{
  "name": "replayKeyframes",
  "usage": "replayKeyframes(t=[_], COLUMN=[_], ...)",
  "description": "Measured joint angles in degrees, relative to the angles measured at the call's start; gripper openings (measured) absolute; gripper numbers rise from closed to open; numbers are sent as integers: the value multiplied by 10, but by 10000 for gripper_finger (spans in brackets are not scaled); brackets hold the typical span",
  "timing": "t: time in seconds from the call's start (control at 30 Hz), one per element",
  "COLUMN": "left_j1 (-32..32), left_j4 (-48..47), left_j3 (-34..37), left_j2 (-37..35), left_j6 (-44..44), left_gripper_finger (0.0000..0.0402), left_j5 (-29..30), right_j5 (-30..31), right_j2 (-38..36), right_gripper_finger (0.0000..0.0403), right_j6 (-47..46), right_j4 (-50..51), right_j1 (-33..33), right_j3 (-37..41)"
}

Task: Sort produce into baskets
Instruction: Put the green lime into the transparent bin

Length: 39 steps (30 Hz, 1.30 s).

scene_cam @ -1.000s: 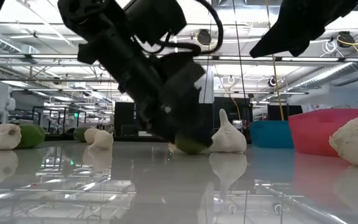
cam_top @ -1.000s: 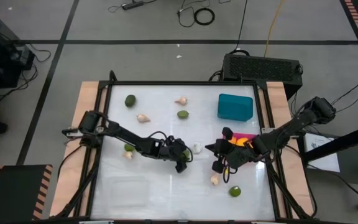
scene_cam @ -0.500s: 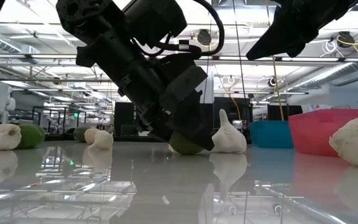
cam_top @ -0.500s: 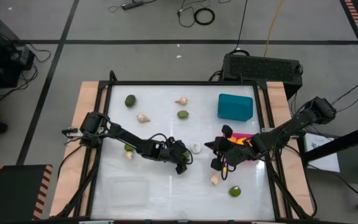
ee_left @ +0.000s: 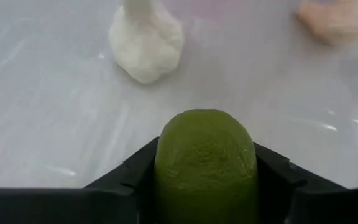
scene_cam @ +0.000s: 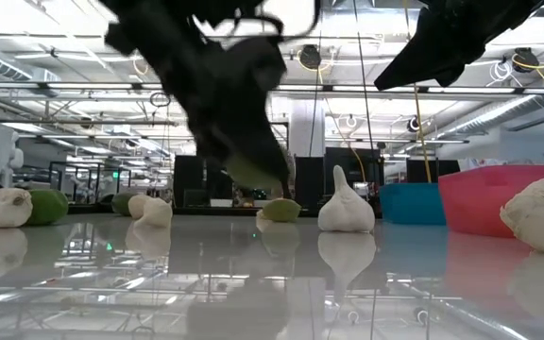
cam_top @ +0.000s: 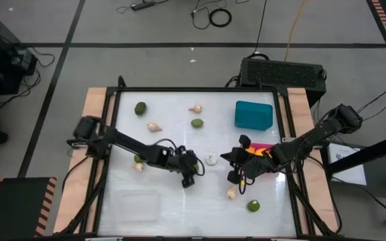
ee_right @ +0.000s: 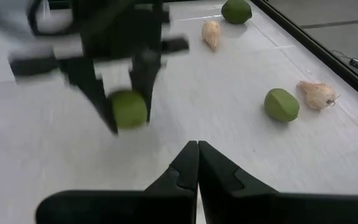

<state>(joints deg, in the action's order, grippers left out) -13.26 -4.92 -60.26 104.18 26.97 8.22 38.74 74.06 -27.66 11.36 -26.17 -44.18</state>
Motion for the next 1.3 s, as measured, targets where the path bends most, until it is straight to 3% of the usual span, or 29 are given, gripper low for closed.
replayKeyframes(t=[0.07,0.23,0.37,0.47,0.57,0.8,1.03,1.3], left_j1=[-4,-41,-105,-163,-213,-295,-307,-306], left_j4=[-51,-198,-354,-424,-421,-386,-375,-376], left_j3=[0,-1,-1,-1,-1,12,17,17], left_j2=[-40,-150,-217,-255,-272,-255,-227,-216], left_j6=[2,57,114,195,246,249,252,253], left_gripper_finger=[189,190,190,190,191,191,195,241], left_j5=[-34,-183,-240,-241,-208,-163,-126,-112], right_j5=[0,0,0,2,3,3,3,2], right_j2=[0,0,0,0,0,0,0,0], right_gripper_finger=[0,0,0,0,0,0,0,0], right_j6=[0,-2,-1,0,1,5,4,-1], right_j4=[0,-1,0,0,0,0,-1,-2], right_j1=[0,0,0,0,0,0,4,10], right_j3=[0,0,0,0,0,0,0,0])
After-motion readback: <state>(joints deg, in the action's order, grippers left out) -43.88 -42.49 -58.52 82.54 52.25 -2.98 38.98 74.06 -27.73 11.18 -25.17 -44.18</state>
